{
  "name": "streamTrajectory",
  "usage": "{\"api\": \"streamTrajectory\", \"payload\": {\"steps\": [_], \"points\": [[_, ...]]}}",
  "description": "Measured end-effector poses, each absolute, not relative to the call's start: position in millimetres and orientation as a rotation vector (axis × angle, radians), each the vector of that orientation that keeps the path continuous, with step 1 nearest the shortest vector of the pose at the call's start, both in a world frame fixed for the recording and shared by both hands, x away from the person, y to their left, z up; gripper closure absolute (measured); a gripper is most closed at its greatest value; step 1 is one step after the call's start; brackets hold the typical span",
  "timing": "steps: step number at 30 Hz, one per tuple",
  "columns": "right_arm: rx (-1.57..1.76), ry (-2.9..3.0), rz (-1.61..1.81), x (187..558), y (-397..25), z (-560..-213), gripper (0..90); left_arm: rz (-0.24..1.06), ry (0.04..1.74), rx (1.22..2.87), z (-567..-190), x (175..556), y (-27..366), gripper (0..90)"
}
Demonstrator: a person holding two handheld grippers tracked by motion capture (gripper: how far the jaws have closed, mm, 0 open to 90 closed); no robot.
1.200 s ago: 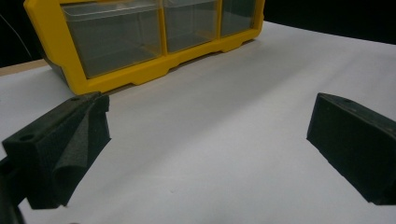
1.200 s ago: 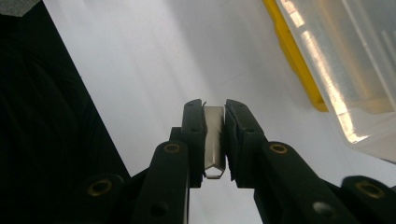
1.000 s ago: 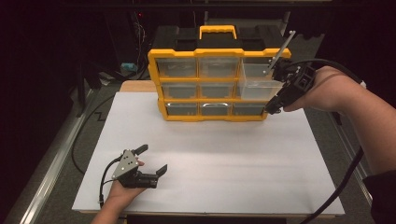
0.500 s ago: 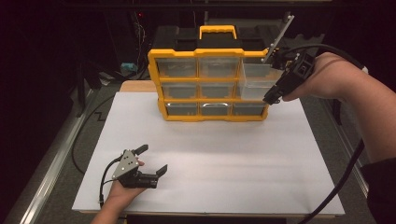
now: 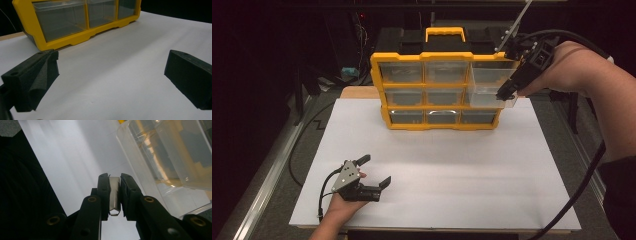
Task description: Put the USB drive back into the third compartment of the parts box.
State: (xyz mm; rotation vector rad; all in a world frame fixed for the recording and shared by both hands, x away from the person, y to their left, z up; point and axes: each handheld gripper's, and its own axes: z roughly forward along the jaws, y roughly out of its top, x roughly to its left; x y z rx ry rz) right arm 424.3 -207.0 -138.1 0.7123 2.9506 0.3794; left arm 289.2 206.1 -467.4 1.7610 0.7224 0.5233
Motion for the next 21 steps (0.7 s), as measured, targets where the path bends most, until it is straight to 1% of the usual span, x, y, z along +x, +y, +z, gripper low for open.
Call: {"api": "streamTrajectory", "payload": {"steps": [14, 21], "points": [[0.693, 2.928, 0.384, 433, -195, -125, 80.2, 0.516, 0.722, 1.758, -467, 289, 206, 0.4], [0.697, 2.921, 0.384, 443, -187, -126, 80.1, 0.515, 0.725, 1.753, -467, 289, 207, 0.4]]}}
